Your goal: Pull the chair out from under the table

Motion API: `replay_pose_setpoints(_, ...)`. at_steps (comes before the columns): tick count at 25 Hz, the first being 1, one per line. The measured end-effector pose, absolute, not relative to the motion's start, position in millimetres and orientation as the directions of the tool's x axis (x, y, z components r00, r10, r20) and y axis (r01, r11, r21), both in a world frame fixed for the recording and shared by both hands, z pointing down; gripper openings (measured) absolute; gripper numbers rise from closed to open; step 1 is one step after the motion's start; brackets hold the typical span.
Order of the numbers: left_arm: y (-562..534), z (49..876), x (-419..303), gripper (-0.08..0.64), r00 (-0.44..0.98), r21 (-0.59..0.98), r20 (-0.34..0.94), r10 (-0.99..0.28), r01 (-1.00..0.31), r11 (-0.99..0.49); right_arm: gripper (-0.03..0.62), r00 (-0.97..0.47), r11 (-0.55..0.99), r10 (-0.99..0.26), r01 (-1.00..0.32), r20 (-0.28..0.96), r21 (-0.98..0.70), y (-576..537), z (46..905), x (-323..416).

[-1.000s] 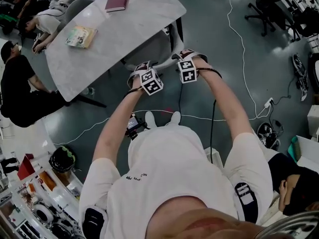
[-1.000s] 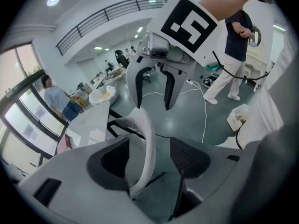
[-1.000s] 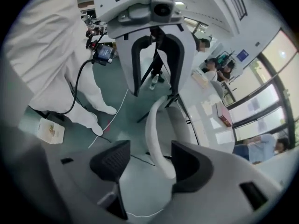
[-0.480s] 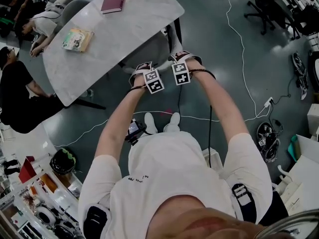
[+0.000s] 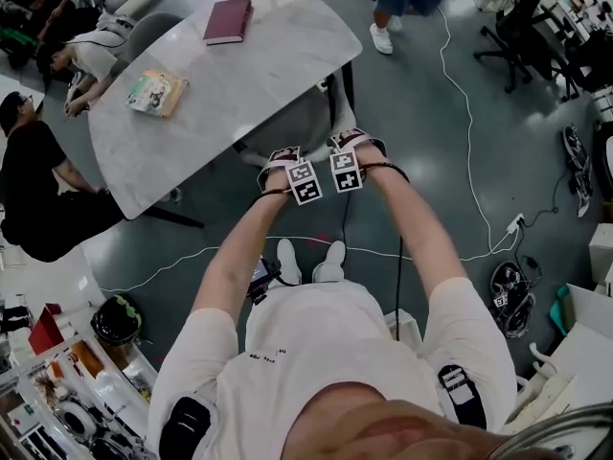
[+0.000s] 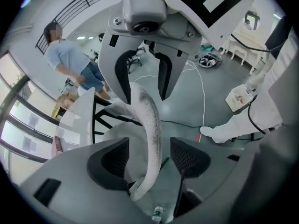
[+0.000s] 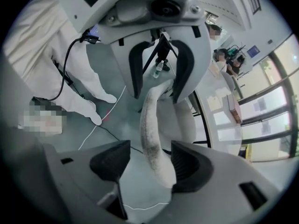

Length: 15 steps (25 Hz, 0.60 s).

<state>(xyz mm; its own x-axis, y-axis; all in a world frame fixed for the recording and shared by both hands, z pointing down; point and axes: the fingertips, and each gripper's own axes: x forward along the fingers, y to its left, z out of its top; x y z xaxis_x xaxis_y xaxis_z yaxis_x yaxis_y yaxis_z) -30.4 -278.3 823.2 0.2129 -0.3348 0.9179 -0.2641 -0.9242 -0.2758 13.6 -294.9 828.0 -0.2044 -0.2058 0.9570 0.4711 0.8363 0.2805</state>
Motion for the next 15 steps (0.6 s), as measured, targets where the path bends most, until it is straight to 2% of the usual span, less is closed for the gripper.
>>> replay_pose_setpoints(9, -289.3, 842.6, -35.5, 0.261, 0.172, -0.297, 0.923, -0.345, -0.253, -0.921, 0.270, -0.197, 0.827, -0.265, 0.458, 0.944, 0.327, -314.1, 839.4, 8.9)
replay_pose_setpoints(13, -289.3, 854.3, -40.9, 0.261, 0.149, -0.283, 0.931, -0.332, -0.278, -0.918, 0.268, -0.179, 0.833, -0.254, 0.460, 0.951, 0.309, -314.9, 848.9, 4.6)
replay_pose_setpoints(15, -290.9, 856.4, -42.9, 0.261, 0.141, -0.290, 0.930, -0.339, -0.284, -0.914, 0.246, -0.153, 0.828, -0.252, 0.478, 0.956, 0.294, -314.8, 854.4, 5.7)
